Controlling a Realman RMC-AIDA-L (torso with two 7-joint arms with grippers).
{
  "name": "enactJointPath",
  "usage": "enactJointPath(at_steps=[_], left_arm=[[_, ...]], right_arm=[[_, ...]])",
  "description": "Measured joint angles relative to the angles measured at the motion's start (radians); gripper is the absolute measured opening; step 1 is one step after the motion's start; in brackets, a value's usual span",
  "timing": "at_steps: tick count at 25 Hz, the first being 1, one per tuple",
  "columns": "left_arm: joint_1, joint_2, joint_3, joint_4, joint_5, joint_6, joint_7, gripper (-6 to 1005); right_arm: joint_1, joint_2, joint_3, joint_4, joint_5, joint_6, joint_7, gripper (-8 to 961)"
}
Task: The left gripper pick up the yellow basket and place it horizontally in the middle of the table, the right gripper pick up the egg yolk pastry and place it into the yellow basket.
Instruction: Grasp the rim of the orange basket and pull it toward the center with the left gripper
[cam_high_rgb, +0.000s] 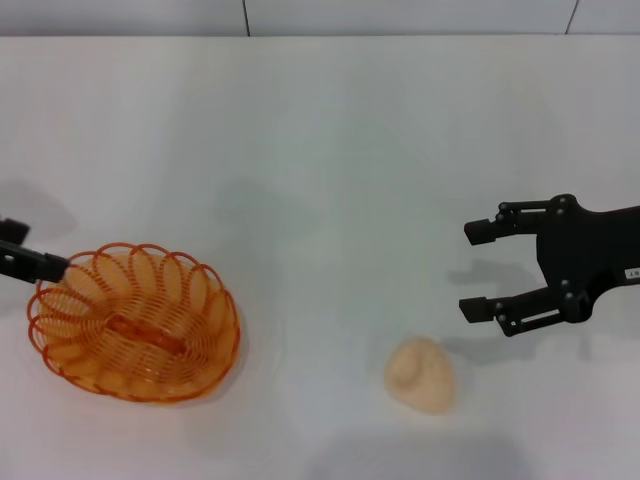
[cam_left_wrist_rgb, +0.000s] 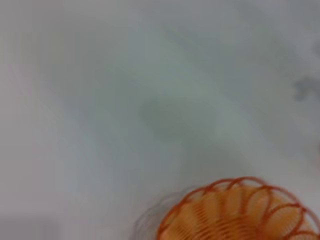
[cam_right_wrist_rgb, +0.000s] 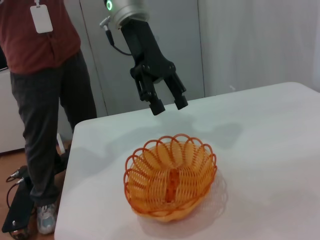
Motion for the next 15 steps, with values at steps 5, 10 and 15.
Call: enactJointPath(at_steps=[5, 10, 15], left_arm=[[-0.013, -0.001, -0.001, -0.007, 0.107, -0.017, -0.055, 871], [-0.028, -0.017, 0.003, -0.039, 0.181, -0.053, -0.065, 871], [-0.06, -0.033, 0.008, -0.111, 0.238, -0.109, -0.065, 870]], right_arm=[[0.001, 0.0, 0.0, 0.001, 0.012, 0.002, 0.0, 857], [0.001, 0.0, 0.0, 0.006, 0.014, 0.008, 0.0, 857], [0.001, 0.0, -0.002, 0.009, 0.014, 0.009, 0.0, 857]])
